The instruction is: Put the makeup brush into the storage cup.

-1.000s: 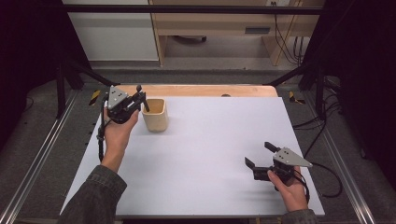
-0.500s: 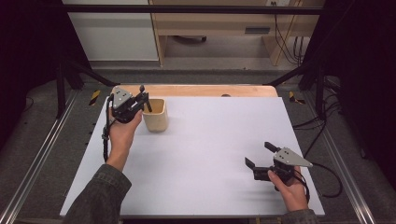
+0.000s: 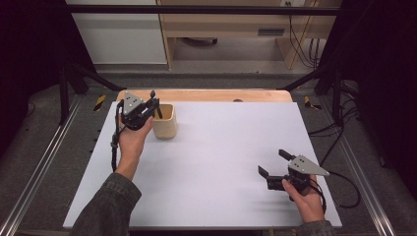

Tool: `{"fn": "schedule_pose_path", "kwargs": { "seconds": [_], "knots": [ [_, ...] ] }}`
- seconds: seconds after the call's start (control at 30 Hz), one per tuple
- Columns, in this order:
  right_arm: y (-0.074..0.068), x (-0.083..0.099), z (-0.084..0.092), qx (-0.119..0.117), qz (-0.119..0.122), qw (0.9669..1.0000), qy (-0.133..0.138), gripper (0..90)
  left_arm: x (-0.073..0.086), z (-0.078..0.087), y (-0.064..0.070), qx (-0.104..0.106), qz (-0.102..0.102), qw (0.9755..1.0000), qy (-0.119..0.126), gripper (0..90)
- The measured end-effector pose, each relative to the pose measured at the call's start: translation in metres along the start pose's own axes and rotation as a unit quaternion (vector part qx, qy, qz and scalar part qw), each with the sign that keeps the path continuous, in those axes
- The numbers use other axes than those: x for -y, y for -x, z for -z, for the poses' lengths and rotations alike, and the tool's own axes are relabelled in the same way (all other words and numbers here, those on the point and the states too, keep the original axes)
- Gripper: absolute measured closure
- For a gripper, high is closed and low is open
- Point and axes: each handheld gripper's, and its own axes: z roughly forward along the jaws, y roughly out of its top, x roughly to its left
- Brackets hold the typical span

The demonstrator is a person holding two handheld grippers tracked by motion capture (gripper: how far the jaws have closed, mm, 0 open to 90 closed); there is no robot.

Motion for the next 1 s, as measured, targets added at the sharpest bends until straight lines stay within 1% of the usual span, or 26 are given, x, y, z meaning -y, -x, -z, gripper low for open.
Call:
{"fn": "schedule_pose_path", "kwargs": {
  "seconds": [0.13,0.57,0.83,0.93,1.0],
  "knots": [
    [0.0,0.0,0.0,0.0,0.0,1.0,0.002,3.7,0.002,-0.001,0.0,-0.005,-0.003,1.0,-0.003,79.5],
    [0.0,0.0,0.0,0.0,-0.001,1.0,0.001,3.7,0.006,-0.002,0.0,-0.006,-0.006,0.9999,-0.009,79.5],
    [0.0,0.0,0.0,-0.001,-0.003,1.0,0.0,3.7,0.009,-0.003,-0.002,-0.009,0.003,0.9999,-0.009,79.5],
    [-0.001,0.0,-0.001,-0.002,-0.002,1.0,-0.001,3.7,0.01,-0.003,0.0,-0.008,-0.001,0.9999,-0.012,79.5],
    [-0.001,0.0,-0.001,-0.002,-0.001,1.0,-0.001,3.7,0.011,-0.003,0.0,-0.009,0.001,0.9999,-0.014,79.5]
  ]
}}
